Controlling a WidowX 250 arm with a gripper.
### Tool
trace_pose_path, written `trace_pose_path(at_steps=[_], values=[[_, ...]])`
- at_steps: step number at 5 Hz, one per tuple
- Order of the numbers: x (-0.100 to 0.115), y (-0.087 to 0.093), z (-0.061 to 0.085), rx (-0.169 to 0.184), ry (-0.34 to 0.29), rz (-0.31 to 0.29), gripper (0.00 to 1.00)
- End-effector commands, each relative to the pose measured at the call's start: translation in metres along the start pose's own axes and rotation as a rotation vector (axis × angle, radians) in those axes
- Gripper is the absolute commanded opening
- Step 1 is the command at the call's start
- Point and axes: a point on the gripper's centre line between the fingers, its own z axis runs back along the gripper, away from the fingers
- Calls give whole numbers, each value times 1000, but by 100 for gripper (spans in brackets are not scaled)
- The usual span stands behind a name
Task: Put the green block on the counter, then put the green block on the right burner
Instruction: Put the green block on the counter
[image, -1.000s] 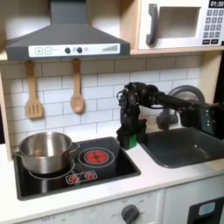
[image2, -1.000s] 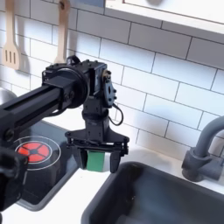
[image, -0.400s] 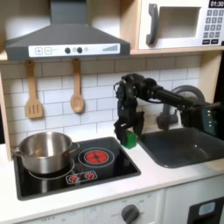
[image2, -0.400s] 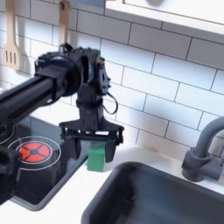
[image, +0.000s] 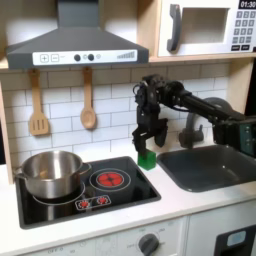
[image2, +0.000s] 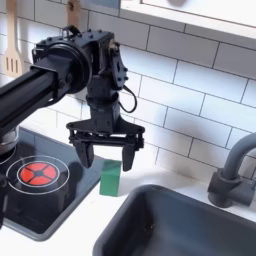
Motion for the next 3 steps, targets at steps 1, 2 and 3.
trace_pose_path(at_steps=[1, 2, 3], values=[[-26, -8, 19, -52, 8, -34, 100], [-39, -13, 20, -65, 21, -60, 100], [-49, -13, 26, -60, 16, -95, 100]])
